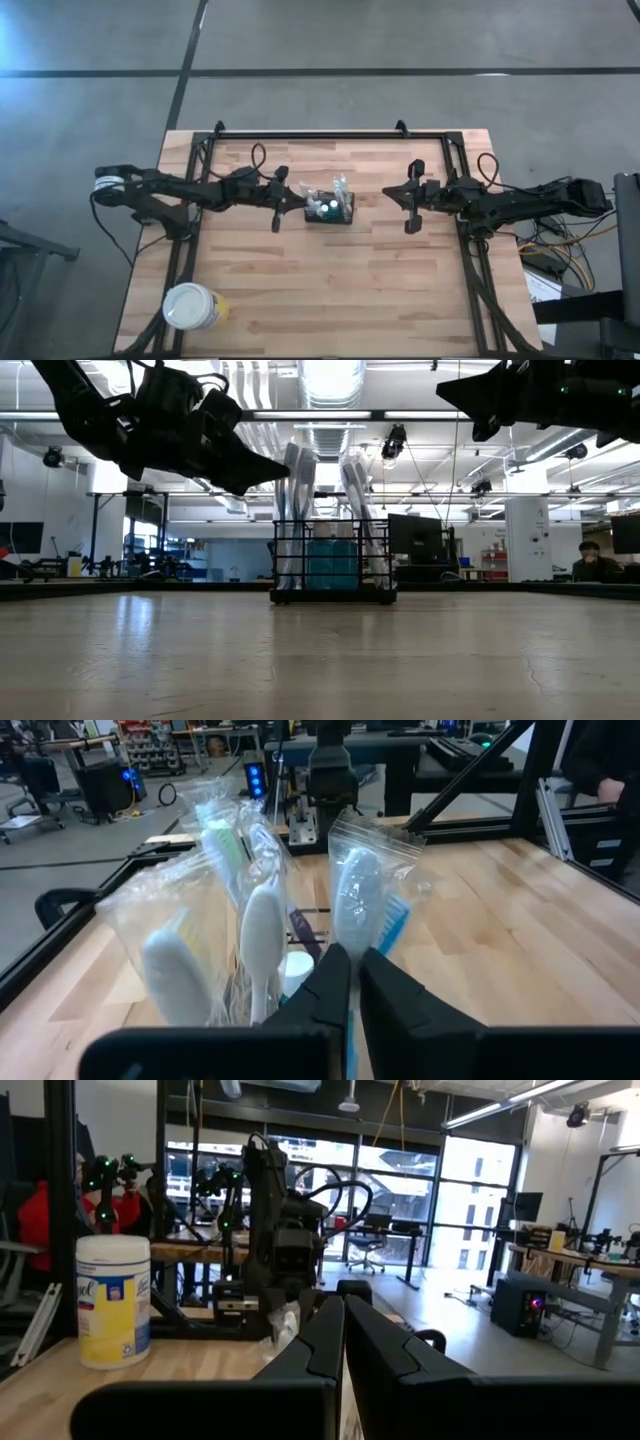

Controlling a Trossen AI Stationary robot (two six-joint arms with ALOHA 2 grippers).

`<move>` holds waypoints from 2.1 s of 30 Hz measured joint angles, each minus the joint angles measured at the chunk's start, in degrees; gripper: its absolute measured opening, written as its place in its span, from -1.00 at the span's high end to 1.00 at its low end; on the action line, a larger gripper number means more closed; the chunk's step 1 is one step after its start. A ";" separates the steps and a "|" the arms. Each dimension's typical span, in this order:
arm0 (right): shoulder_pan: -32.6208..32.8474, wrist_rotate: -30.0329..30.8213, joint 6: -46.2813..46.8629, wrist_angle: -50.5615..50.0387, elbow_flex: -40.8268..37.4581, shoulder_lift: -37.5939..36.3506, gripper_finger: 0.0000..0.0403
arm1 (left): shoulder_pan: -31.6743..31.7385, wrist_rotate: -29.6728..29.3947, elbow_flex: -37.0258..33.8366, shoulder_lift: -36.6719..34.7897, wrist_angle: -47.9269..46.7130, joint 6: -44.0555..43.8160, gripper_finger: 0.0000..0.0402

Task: Pick & Place toothbrushing station
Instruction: Put the blue toothbrush into the black organizer, then return to Home Position

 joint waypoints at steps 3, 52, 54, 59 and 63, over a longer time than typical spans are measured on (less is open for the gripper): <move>0.00 0.00 0.05 -0.11 -0.02 0.00 0.96 | 0.00 0.00 -0.18 0.02 -0.14 0.05 0.91; -0.04 -4.25 8.47 -3.61 -0.13 -0.02 0.96 | 0.76 -1.56 -0.38 -41.66 -39.37 7.25 -0.16; -0.13 -4.26 8.89 -3.74 -0.13 0.14 0.96 | 0.79 -3.30 -1.01 -44.80 -40.78 7.76 -0.06; -0.42 -4.09 9.49 -3.39 -0.13 1.61 0.96 | 0.81 -7.03 -3.01 -49.65 -42.65 8.64 0.43; -0.57 -4.06 10.08 -1.82 -0.13 4.91 0.96 | 0.86 -7.34 -6.36 -50.87 -40.94 8.62 0.92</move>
